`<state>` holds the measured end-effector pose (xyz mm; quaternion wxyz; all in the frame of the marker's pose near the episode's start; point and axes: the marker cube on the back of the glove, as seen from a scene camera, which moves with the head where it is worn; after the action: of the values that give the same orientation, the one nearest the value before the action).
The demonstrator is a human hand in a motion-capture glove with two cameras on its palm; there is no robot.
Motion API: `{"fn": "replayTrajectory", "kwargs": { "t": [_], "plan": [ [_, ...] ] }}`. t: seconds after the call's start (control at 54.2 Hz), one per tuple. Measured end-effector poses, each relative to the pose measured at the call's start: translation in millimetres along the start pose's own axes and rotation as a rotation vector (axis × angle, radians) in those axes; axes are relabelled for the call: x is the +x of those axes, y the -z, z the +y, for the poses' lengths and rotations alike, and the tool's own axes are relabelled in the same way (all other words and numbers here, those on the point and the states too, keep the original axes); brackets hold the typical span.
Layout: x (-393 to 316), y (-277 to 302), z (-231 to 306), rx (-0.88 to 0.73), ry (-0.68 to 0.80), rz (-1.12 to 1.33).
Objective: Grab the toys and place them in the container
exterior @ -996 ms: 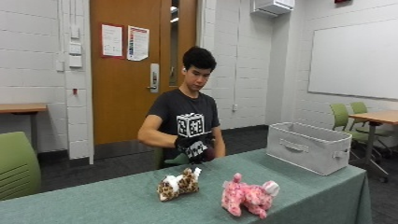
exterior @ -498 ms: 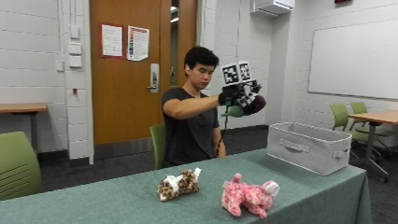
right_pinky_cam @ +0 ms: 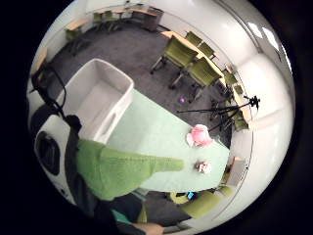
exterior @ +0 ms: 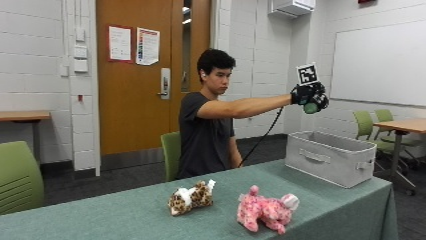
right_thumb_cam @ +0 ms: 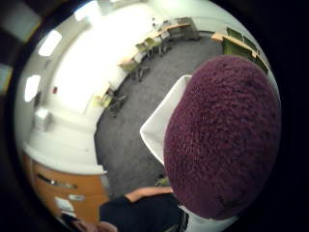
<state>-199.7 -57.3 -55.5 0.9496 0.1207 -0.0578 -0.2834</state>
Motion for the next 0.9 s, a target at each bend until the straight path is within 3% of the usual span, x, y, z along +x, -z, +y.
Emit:
{"fn": "replayTrajectory", "kwargs": {
  "t": [0.092,0.203,0.369,0.479,0.572,0.682,0.811,0.904],
  "plan": [
    [-34.5,-16.5,-20.9,-0.023,0.015,-0.041],
    [18.2,-28.8,-26.2,-0.050,-0.008,-0.106],
    [14.7,-53.9,-29.8,-0.194,-0.088,0.019],
    [-11.9,-42.7,-28.0,-0.253,-0.041,-0.252],
    [10.9,-51.5,-25.9,-0.249,-0.137,-0.002],
    [-31.7,-43.0,-26.3,-0.241,-0.271,0.000],
    [36.5,-24.1,12.9,-0.210,-0.176,0.146],
    [84.3,-6.8,42.5,-0.197,-0.192,0.128]
  ]
}}
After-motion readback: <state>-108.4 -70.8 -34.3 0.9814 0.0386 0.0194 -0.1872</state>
